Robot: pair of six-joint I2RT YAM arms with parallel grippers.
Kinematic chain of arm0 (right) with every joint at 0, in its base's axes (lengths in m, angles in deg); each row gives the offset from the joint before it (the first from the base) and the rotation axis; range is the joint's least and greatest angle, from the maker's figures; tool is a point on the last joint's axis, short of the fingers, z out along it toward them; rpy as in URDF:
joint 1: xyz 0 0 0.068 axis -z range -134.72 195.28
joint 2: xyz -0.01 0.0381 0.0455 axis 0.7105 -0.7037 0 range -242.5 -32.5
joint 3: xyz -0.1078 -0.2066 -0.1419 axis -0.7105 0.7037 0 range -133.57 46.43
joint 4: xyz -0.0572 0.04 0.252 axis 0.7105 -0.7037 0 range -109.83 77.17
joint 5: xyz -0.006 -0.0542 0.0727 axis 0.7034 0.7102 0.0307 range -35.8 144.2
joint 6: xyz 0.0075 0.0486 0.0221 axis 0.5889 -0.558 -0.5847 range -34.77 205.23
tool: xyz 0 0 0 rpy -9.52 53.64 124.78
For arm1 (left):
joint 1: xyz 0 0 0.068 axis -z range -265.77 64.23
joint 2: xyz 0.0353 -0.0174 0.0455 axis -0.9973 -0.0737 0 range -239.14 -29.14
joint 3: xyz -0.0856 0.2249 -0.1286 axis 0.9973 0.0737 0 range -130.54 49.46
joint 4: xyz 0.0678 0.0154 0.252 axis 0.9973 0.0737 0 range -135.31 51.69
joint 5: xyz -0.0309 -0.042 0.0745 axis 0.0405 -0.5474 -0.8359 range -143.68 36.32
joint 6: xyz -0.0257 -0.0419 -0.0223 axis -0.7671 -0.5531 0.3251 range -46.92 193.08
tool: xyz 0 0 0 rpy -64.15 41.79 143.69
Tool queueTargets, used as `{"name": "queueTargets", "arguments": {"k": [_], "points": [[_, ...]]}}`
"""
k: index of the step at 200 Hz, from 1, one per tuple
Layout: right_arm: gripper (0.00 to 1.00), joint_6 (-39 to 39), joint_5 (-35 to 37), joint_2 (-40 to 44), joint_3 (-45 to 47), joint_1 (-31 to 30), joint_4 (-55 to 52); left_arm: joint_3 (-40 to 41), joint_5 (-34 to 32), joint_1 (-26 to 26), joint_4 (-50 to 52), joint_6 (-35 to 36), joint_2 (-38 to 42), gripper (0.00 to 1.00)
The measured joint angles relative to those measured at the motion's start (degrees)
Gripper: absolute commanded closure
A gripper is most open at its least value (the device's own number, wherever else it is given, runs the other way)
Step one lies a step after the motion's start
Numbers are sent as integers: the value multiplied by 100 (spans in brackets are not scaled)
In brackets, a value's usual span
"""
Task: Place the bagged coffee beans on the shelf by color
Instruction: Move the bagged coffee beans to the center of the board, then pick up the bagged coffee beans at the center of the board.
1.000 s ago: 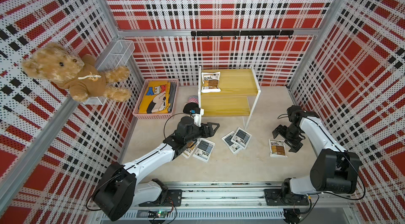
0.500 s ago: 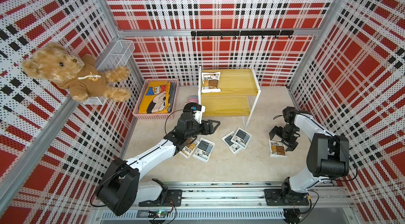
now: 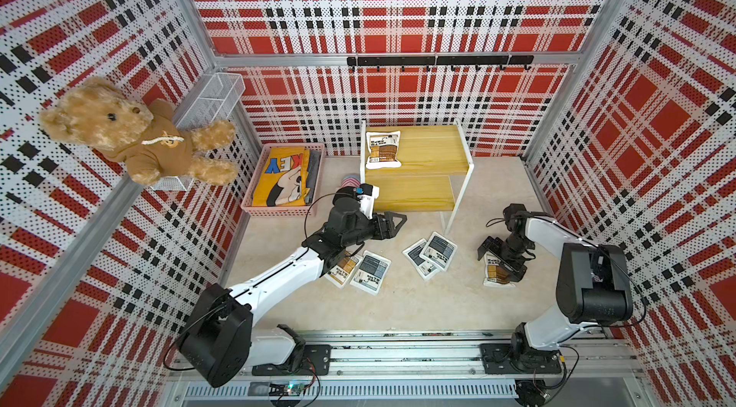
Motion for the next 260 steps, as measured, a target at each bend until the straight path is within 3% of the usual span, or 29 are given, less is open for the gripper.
{"name": "queueTargets", "arguments": {"k": [56, 106, 175, 260], "points": [[0, -640, 2, 243, -192, -1051, 227, -26, 251, -289, 332, 374, -35, 23], [0, 72, 555, 1075, -461, -575, -501, 234, 295, -267, 181, 240, 105, 23], [6, 1790, -168, 140, -833, -468, -258, 179, 212, -321, 164, 236, -39, 22], [9, 2164, -155, -63, -367, -507, 26, 188, 378, -345, 122, 251, -120, 22]]}}
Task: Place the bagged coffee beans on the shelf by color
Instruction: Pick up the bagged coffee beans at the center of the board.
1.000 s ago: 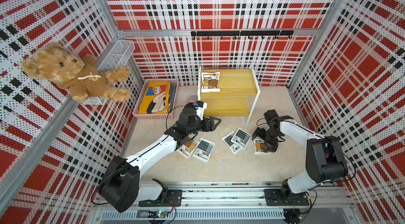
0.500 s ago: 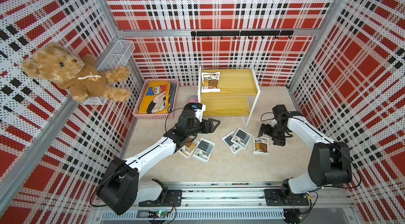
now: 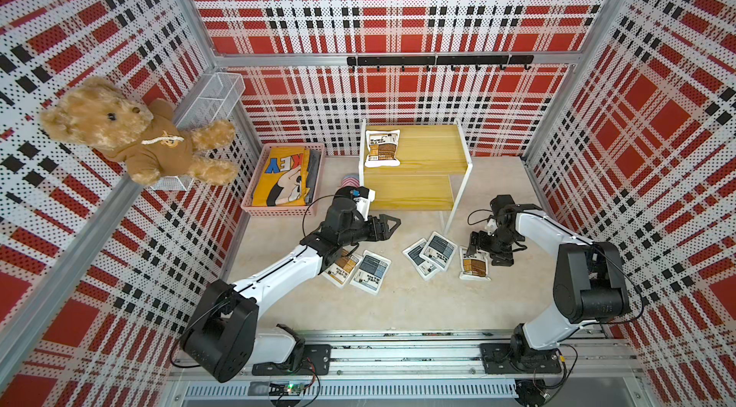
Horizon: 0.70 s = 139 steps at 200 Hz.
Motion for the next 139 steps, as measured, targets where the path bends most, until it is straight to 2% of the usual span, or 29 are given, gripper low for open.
{"name": "queueTargets", "arguments": {"k": [37, 75, 107, 139], "points": [[13, -94, 4, 407, 610, -11, 236, 94, 68, 179, -44, 72, 96, 22], [18, -168, -50, 470, 769, -33, 474, 184, 70, 306, -61, 92, 227, 22], [31, -168, -76, 470, 767, -50, 627, 184, 66, 310, -42, 111, 238, 22], [40, -212, -175, 490, 815, -55, 809, 184, 57, 310, 28, 120, 339, 22]]}}
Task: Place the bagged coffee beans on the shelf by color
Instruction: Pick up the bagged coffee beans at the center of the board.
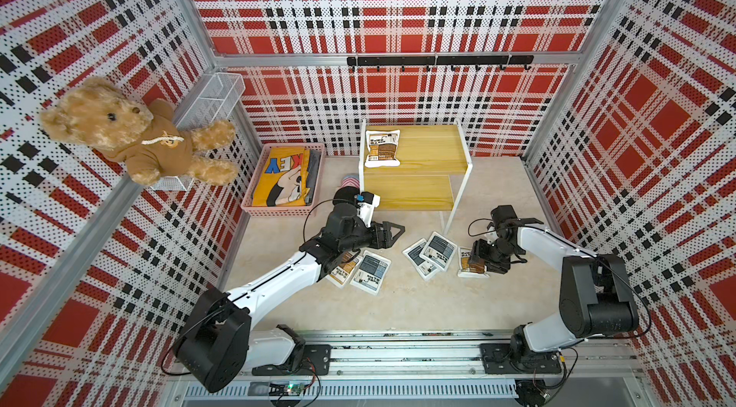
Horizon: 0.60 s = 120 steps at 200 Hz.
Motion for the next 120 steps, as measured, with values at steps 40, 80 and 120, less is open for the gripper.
{"name": "queueTargets", "arguments": {"k": [40, 80, 120], "points": [[49, -195, -109, 400, 378, 0, 271, 0, -15, 0, 57, 46, 92, 22], [65, -538, -278, 691, 734, 0, 619, -2, -13, 0, 177, 127, 92, 22], [78, -892, -341, 1279, 1071, -9, 807, -2, -11, 0, 293, 188, 92, 22]]}}
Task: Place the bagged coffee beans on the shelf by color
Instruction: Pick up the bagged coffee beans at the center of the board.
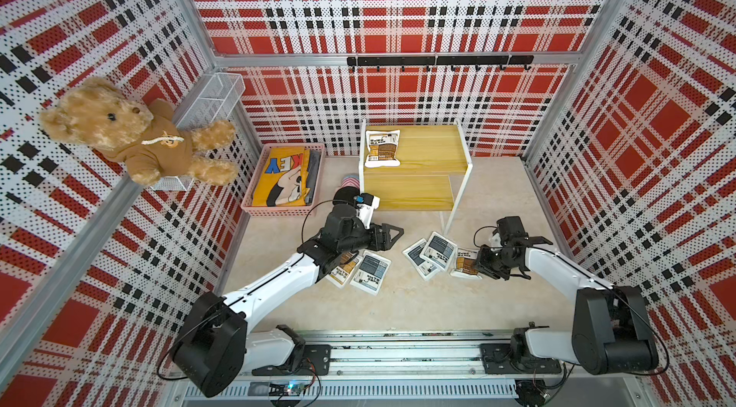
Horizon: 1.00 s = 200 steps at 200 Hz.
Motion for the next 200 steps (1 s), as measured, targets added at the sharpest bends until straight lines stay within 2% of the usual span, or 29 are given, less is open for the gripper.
{"name": "queueTargets", "arguments": {"k": [33, 49, 99, 152, 200], "points": [[90, -168, -4, 374, 101, -11, 20, 0, 13, 0, 9, 37, 0, 22], [92, -214, 4, 542, 105, -22, -20, 0, 22, 0, 13, 42, 0, 22], [92, -302, 17, 1202, -28, -35, -562, -120, 140, 0, -11, -85, 0, 22], [91, -461, -282, 2122, -765, -160, -1493, -223, 527, -31, -109, -400, 81, 22], [90, -820, -1001, 2570, -1526, -719, -1827, -46, 1099, -214, -841, -1272, 793, 21]]}}
